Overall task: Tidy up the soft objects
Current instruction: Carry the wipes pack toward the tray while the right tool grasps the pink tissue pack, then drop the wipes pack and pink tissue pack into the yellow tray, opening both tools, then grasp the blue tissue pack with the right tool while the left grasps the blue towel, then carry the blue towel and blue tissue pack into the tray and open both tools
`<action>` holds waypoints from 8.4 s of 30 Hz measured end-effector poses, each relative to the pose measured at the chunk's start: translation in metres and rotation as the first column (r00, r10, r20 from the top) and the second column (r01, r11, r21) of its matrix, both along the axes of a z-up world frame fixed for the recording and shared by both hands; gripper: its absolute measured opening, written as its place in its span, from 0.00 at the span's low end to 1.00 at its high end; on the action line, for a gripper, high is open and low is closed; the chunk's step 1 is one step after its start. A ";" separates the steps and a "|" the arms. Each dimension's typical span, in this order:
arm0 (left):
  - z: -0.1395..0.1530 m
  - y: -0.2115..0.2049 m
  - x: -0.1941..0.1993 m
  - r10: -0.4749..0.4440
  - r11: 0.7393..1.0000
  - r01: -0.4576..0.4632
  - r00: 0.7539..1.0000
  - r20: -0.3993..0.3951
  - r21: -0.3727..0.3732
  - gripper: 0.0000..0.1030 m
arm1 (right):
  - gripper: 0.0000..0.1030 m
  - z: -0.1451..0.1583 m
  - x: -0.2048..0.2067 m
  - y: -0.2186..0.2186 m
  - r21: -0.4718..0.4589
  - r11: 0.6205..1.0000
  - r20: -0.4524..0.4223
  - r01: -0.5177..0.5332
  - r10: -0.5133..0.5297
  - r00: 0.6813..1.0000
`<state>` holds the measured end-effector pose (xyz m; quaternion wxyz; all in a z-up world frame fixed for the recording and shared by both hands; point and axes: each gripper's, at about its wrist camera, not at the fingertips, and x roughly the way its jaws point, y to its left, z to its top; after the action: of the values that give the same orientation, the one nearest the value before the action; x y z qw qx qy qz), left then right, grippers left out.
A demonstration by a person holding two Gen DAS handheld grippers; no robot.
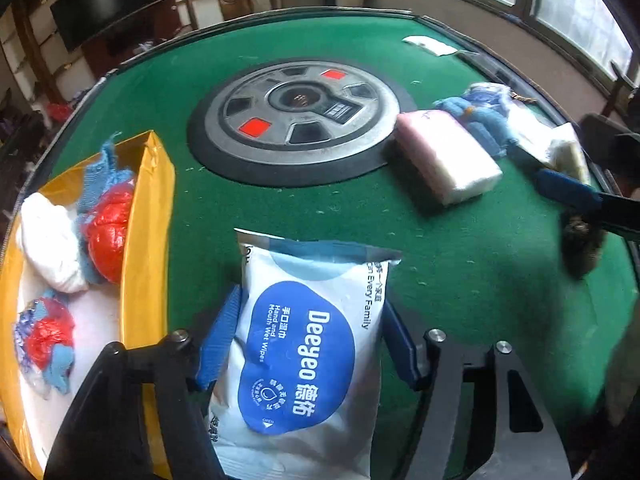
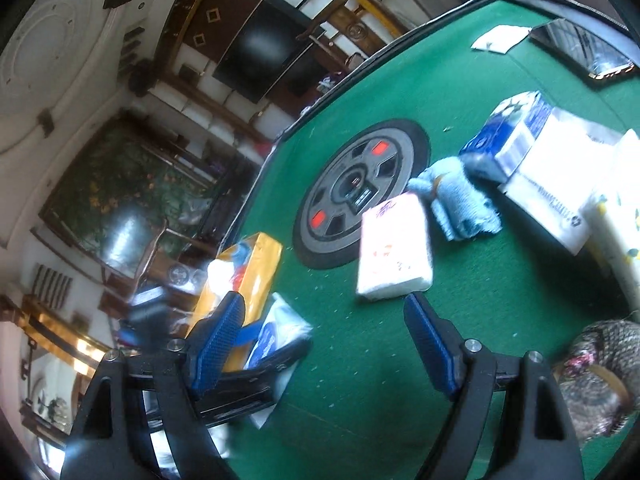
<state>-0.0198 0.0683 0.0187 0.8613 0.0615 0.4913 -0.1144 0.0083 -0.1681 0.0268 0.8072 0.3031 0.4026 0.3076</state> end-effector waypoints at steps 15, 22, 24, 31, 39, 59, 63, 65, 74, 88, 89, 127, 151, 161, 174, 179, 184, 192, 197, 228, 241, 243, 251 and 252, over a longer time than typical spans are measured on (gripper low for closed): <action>0.086 0.081 -0.092 0.084 0.885 0.017 0.977 0.196 -0.465 0.59 | 0.75 0.003 0.000 0.016 -0.233 0.969 0.088 0.086 -0.067 0.994; 0.096 0.164 -0.115 0.254 0.893 -0.152 0.947 0.197 -0.423 0.59 | 0.75 -0.002 0.029 0.055 -0.445 0.891 0.011 0.089 -0.094 0.996; 0.084 0.188 -0.113 0.308 0.896 -0.233 0.939 0.151 -0.378 0.59 | 0.75 -0.003 0.040 0.069 -0.515 0.851 0.009 0.097 -0.107 0.994; 0.042 0.240 -0.083 0.461 0.881 -0.443 0.883 0.090 -0.164 0.60 | 0.68 -0.011 0.066 0.103 -0.642 0.763 -0.032 0.080 -0.131 0.991; 0.040 0.266 -0.085 0.508 0.842 -0.479 0.858 0.068 -0.249 0.62 | 0.46 0.001 0.043 0.103 -0.621 0.782 -0.022 0.051 -0.083 0.996; 0.065 0.297 -0.072 0.578 0.734 -0.481 0.814 0.067 -0.480 0.67 | 0.46 0.040 -0.042 0.328 -0.653 0.703 0.028 -0.284 0.397 0.917; 0.087 0.293 -0.115 0.580 0.733 -0.426 0.799 0.160 -0.531 0.73 | 0.48 0.023 -0.031 0.346 -0.731 0.636 0.023 -0.245 0.383 0.924; 0.092 0.297 -0.137 0.588 0.721 -0.408 0.788 0.183 -0.560 0.76 | 0.49 0.018 -0.028 0.347 -0.704 0.652 -0.012 -0.281 0.385 0.923; 0.081 0.302 -0.188 0.679 0.620 -0.450 0.718 0.152 -0.642 0.79 | 0.58 0.053 -0.039 0.272 -0.550 0.810 0.096 -0.204 0.304 0.948; 0.074 0.163 -0.155 0.371 0.786 -0.211 0.913 0.171 -0.581 0.79 | 0.76 0.055 0.027 0.009 -0.612 0.754 0.122 0.240 -0.210 0.970; 0.073 0.155 -0.153 0.352 0.794 -0.203 0.922 0.162 -0.573 0.79 | 0.76 0.050 0.039 0.010 -0.622 0.751 0.105 0.223 -0.202 0.974; 0.062 0.112 -0.156 0.280 0.844 -0.201 0.956 0.090 -0.496 0.79 | 0.70 0.012 0.153 -0.007 -0.680 0.718 -0.076 0.149 -0.271 0.959; 0.033 0.070 -0.135 0.173 0.862 -0.161 0.985 -0.018 -0.481 0.79 | 0.69 0.035 -0.028 0.050 -0.577 0.816 0.068 -0.038 0.095 0.993; 0.031 0.046 -0.088 0.206 0.867 -0.220 0.975 -0.081 -0.447 0.79 | 0.69 0.019 -0.028 0.028 -0.389 0.917 0.112 0.081 -0.040 0.993; 0.002 -0.013 -0.009 0.215 0.888 -0.241 0.971 -0.109 -0.392 0.79 | 0.70 0.030 -0.022 0.012 -0.327 0.930 0.188 0.169 -0.111 0.976; 0.003 -0.034 -0.008 0.160 0.942 -0.167 0.986 -0.048 -0.293 0.79 | 0.70 0.032 -0.021 0.000 -0.285 0.936 0.191 0.209 -0.159 0.969; 0.005 -0.044 -0.007 0.059 0.959 -0.065 0.998 -0.032 -0.275 0.37 | 0.71 0.027 -0.016 -0.004 -0.275 0.939 0.164 0.208 -0.167 0.972; 0.037 -0.013 -0.029 0.051 0.922 -0.031 0.998 0.042 -0.386 0.33 | 0.71 0.021 -0.013 0.008 -0.332 0.926 0.155 0.178 -0.133 0.979; 0.063 0.025 -0.063 0.088 0.888 -0.033 0.991 0.100 -0.459 0.33 | 0.71 0.011 -0.009 0.022 -0.397 0.910 0.130 0.121 -0.074 0.989; 0.048 0.223 -0.150 0.532 0.815 -0.464 0.837 0.131 -0.347 0.61 | 0.46 -0.003 -0.043 0.101 -0.702 0.707 0.007 -0.091 0.135 0.991; 0.046 0.252 -0.174 0.607 0.741 -0.499 0.785 0.129 -0.450 0.63 | 0.46 0.071 -0.083 0.226 -0.561 0.769 0.070 -0.308 0.415 0.907; 0.048 0.255 -0.178 0.613 0.741 -0.503 0.777 0.142 -0.444 0.63 | 0.46 0.067 -0.087 0.257 -0.551 0.745 0.041 -0.377 0.475 0.879; 0.052 0.271 -0.194 0.637 0.739 -0.526 0.749 0.183 -0.420 0.63 | 0.46 0.018 -0.093 0.357 -0.656 0.581 -0.118 -0.482 0.551 0.826; 0.051 0.273 -0.195 0.639 0.738 -0.527 0.747 0.186 -0.421 0.63 | 0.46 0.015 -0.090 0.359 -0.662 0.578 -0.128 -0.476 0.538 0.833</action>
<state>-0.2143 0.3413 0.0701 0.9170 -0.2306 0.3120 0.0926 -0.0816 0.1913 0.0418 0.7546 -0.1495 0.5193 0.3722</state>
